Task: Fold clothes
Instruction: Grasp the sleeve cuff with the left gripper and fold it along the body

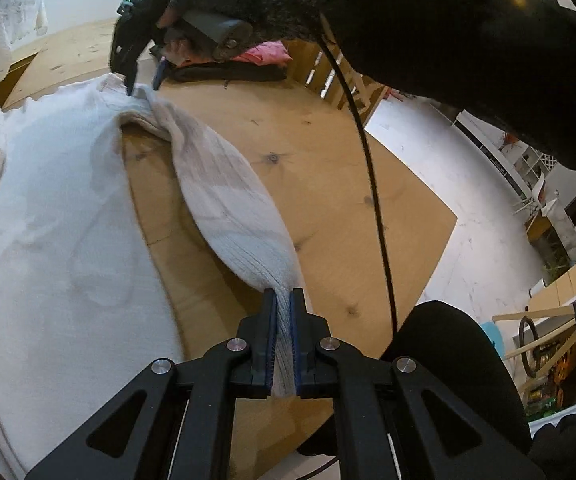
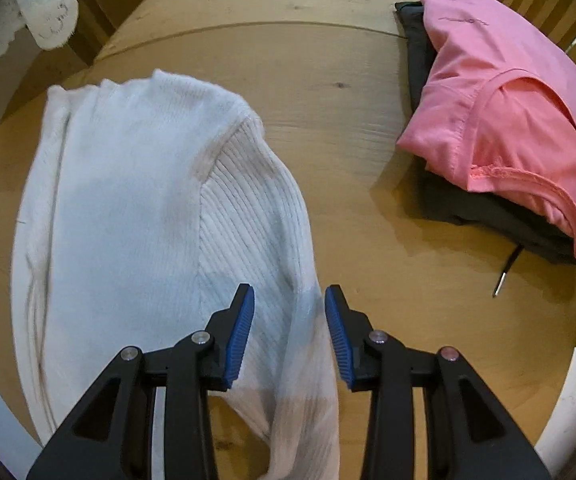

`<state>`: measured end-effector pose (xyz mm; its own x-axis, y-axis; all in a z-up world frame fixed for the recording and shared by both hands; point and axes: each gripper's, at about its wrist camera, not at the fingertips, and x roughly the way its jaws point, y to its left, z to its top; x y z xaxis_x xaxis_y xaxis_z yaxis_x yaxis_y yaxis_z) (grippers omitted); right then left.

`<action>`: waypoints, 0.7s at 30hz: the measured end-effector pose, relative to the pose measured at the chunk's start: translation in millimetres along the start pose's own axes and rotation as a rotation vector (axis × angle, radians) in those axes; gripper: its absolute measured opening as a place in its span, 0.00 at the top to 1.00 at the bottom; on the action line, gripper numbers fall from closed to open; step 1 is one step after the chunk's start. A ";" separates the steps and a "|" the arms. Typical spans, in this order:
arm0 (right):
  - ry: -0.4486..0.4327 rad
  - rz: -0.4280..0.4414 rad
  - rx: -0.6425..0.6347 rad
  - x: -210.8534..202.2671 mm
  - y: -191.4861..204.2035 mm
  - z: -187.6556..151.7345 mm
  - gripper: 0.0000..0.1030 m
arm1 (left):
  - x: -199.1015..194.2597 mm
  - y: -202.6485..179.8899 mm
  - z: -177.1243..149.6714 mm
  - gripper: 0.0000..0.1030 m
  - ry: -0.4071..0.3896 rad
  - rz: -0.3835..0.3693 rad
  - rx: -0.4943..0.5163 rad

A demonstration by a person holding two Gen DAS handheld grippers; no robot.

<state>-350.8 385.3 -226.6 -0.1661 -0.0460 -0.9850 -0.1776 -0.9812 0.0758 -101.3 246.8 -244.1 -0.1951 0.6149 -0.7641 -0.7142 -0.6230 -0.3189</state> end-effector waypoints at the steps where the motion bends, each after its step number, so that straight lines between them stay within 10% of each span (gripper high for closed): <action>1: 0.006 0.016 0.005 0.3 -0.3 0.0 0.96 | -3.3 1.2 -0.2 0.95 -0.003 0.002 -0.001; 12: -0.055 0.087 0.094 -50.9 1.0 13.8 0.96 | -60.7 3.8 -3.2 0.95 -0.083 0.028 0.028; 21: -0.052 0.110 0.007 -55.6 89.1 39.5 0.96 | -110.5 46.6 -34.5 0.95 -0.117 0.095 -0.043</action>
<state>-395.7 307.9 -159.0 -0.2347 -0.1439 -0.9614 -0.1627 -0.9692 0.1847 -89.8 133.1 -193.9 -0.3395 0.6026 -0.7223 -0.6601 -0.6996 -0.2735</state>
